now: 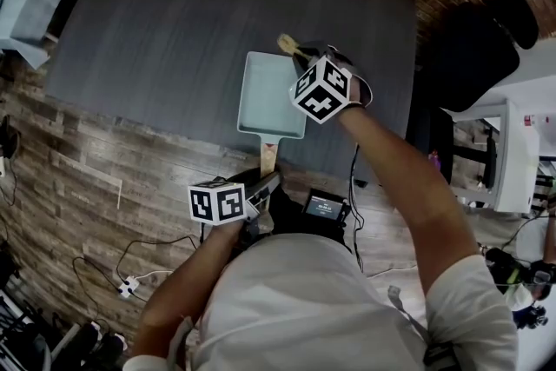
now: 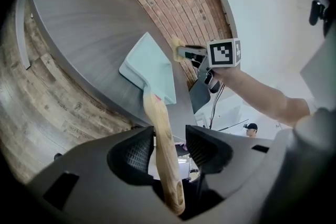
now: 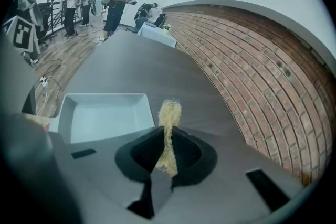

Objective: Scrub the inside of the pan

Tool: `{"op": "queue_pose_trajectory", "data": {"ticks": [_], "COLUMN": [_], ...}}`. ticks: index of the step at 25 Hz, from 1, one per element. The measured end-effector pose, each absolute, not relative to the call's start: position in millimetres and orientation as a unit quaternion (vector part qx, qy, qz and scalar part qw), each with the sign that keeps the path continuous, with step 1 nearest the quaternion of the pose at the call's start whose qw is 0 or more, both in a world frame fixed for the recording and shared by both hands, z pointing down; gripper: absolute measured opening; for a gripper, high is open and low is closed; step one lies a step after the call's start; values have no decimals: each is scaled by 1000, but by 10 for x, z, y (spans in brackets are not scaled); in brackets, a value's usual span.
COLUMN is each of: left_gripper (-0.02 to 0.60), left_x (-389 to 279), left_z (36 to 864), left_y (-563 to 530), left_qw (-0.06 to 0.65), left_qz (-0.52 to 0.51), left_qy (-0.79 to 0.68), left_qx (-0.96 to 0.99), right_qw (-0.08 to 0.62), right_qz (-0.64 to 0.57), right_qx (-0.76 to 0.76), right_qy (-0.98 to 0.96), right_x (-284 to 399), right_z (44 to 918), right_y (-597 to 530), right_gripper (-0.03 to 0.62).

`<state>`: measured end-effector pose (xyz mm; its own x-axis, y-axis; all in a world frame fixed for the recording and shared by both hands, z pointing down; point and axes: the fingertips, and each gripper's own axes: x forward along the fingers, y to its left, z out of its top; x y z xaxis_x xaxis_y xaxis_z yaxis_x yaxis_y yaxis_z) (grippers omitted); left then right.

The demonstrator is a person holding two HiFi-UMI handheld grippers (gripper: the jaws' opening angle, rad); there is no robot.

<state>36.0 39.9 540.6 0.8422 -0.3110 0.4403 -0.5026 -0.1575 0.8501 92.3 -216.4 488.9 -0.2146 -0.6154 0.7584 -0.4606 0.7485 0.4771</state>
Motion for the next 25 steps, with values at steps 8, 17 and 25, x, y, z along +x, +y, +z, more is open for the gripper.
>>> {"op": "queue_pose_trajectory", "data": {"ticks": [8,17,25], "left_gripper": [184,184,57], "left_x": [108,-35,-263], "left_z": [5108,4689,4200], "left_y": [227,129,72], "left_qw": [555,512,469], "left_qz": [27,-16,-84], "left_qy": [-284,-275,-269], "left_qx": [781,814,837], "right_qw": [514,470,407], "right_qz": [-55,-14,13], "right_qx": [357,387,415], "right_qy": [-778,-793,-814], "right_x": [931,958,904], "right_z": [4809,4539,4210], "right_y": [-2009,-1808,-1556], "right_gripper": [46,46,46]}}
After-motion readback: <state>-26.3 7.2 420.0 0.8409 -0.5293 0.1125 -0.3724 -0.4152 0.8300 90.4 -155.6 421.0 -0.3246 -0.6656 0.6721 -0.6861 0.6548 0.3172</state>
